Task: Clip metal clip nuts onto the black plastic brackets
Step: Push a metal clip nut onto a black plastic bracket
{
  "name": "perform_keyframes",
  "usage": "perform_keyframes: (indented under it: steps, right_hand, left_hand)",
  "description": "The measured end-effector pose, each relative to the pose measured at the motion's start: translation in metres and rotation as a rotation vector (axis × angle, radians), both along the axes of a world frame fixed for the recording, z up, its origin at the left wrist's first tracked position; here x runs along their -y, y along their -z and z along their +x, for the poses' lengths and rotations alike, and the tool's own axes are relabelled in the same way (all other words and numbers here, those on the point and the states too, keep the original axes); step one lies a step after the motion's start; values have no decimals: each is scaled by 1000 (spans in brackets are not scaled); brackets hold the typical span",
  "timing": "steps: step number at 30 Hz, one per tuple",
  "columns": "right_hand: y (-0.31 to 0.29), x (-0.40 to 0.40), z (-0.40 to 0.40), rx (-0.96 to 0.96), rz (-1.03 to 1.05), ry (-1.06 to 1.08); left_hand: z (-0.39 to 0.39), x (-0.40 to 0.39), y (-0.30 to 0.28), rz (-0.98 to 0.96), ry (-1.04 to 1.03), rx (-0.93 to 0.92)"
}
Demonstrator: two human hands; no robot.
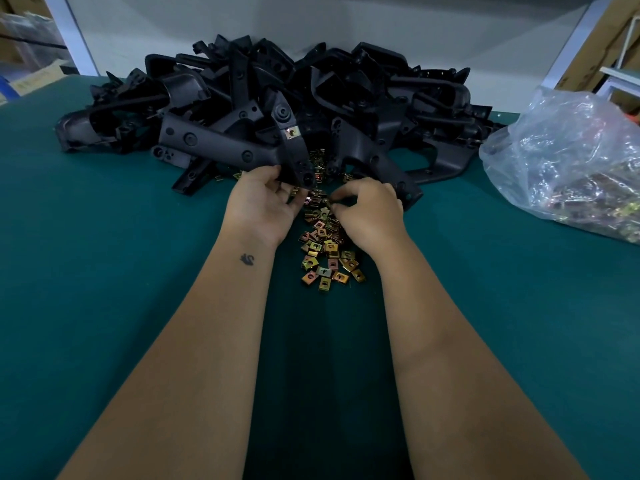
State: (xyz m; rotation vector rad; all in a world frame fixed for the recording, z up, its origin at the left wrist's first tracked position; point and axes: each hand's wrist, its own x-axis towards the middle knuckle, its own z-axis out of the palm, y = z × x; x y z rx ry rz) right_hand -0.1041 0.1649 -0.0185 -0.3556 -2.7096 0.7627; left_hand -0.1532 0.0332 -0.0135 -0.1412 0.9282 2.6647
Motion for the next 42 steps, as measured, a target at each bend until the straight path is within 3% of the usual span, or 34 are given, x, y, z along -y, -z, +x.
perform_keyframes:
  steps: [3, 7, 13, 20, 24, 30, 38, 40, 42]
  right_hand:
    - [1, 4, 0, -49, 22, 9]
    - [-1, 4, 3, -224, -347, 6]
    - [-7, 4, 5, -305, -534, 51]
    - [-3, 9, 3, -240, -131, 15]
    - [1, 15, -1, -42, 188, -81]
    - [0, 20, -1, -67, 72, -108]
    - [-5, 16, 4, -206, -332, -24]
    - [-6, 13, 4, -246, -299, 79]
    - [-6, 11, 4, -258, -137, 149]
  left_hand:
    - [1, 0, 0, 8, 1, 0]
    - [0, 0, 0, -2, -3, -9]
    - [-1, 0, 0, -9, -4, -3]
    - [-1, 1, 0, 7, -27, -13]
    - [-2, 2, 0, 18, -41, -7]
    - [-1, 1, -2, 2, -53, 0]
    - [1, 2, -2, 6, -48, 14]
    - [0, 4, -2, 32, -51, 21]
    - [-1, 6, -2, 56, -64, 27]
